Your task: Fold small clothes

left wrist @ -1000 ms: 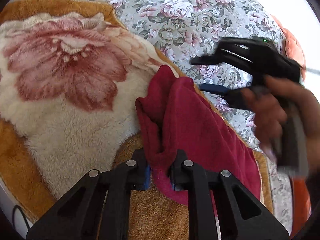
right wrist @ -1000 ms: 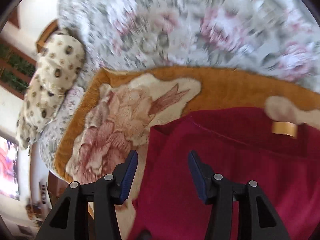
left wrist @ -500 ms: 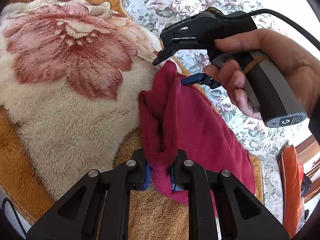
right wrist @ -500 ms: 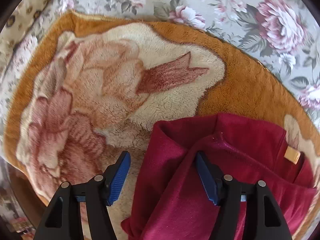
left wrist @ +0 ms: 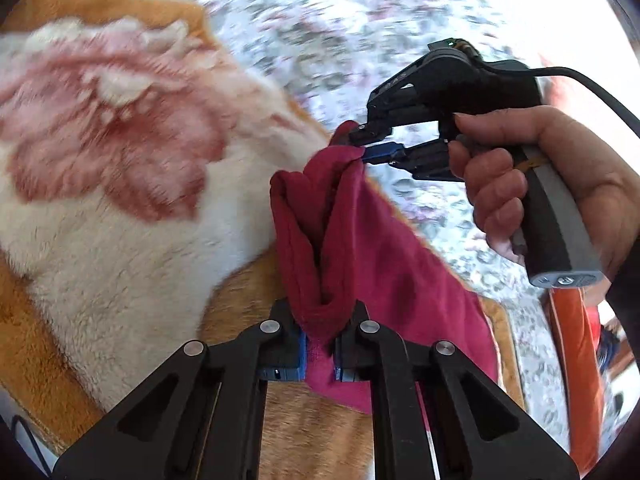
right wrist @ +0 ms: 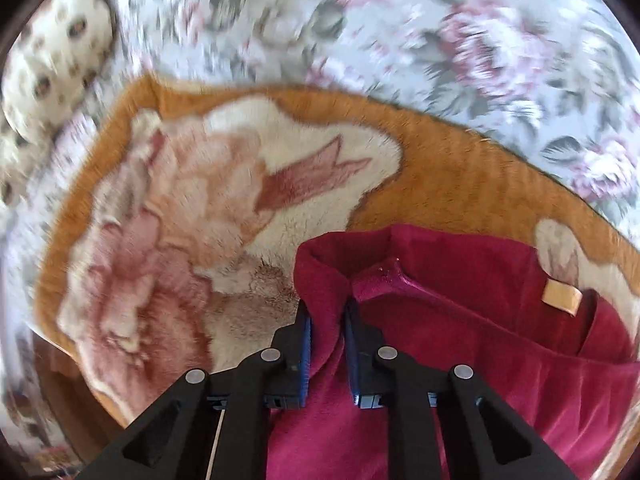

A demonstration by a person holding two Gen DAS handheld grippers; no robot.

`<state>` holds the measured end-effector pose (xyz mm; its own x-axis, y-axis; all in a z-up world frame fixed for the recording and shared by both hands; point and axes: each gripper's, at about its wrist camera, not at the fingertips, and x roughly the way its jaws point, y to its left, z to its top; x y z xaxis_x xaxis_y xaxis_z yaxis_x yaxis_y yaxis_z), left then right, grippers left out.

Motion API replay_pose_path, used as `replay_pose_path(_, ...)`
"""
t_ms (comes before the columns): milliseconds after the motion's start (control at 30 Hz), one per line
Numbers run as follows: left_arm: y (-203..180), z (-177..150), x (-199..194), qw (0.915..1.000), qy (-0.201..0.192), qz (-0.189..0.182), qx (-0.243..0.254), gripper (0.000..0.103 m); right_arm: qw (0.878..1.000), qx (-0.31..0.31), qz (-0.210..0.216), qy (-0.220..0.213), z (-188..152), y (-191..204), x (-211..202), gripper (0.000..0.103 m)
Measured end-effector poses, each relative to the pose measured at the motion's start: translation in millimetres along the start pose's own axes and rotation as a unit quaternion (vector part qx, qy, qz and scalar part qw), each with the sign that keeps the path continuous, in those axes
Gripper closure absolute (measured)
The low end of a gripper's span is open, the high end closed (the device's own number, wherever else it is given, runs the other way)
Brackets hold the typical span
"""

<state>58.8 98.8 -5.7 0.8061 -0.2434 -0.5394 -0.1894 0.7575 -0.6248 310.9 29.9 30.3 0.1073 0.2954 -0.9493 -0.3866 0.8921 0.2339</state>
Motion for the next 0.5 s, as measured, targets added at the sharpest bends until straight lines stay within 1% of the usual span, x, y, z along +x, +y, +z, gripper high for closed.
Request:
replay_pose_path(67, -19.1, -3.6, -9.3, 0.9991, -0.005, -0.024, 0.036, 0.097, 1.000, 0.007, 0.013, -0.020, -6.4, -11.2, -19.2, 0.090)
replay_pose_path(100, -29.9, -6.8, -15.3, 0.9980, -0.008, -0.035, 0.053, 0.097, 0.999, 0.012, 0.020, -0.036, -10.8, -23.4, -34.5, 0.090)
replay_pose_path(167, -47.9, -12.9, -21.0, 0.9960, -0.005, -0.052, 0.073, 0.097, 0.998, 0.023, 0.031, -0.056, -16.1, -34.3, -56.2, 0.090)
replay_pose_path(200, -57.8, -15.5, -22.6, 0.9950, -0.005, -0.055, 0.083, 0.097, 0.997, 0.026, 0.036, -0.071, -23.2, -49.5, -73.5, 0.090)
replay_pose_path(233, -73.1, -20.2, -24.2, 0.9929, -0.004, -0.060, 0.103, 0.097, 0.996, 0.028, 0.034, -0.079, -27.8, -43.8, -77.9, 0.090)
replay_pose_path(267, -82.9, -22.8, -24.6, 0.9915, -0.003, -0.064, 0.113, 0.097, 0.995, 0.031, 0.035, -0.088, -34.5, -53.6, -88.8, 0.090)
replay_pose_path(333, -107.0, -32.9, -25.0, 0.9887, 0.005, -0.073, 0.131, 0.097, 0.993, 0.037, 0.029, -0.104, -50.7, -78.0, -112.8, 0.090)
replay_pose_path(400, -128.5, -42.9, -25.5, 0.9857, 0.013, -0.082, 0.146, 0.097, 0.992, 0.042, 0.024, -0.114, -69.0, -117.0, -138.3, 0.090)
replay_pose_path(433, -145.7, -54.2, -25.4, 0.9819, 0.022, -0.091, 0.164, 0.097, 0.992, 0.044, 0.023, -0.115, -72.0, -126.0, -139.6, 0.090)
replay_pose_path(500, -169.8, -72.4, -24.3, 0.9753, 0.036, -0.103, 0.192, 0.097, 0.991, 0.053, 0.018, -0.120, -89.9, -160.0, -154.8, 0.090)
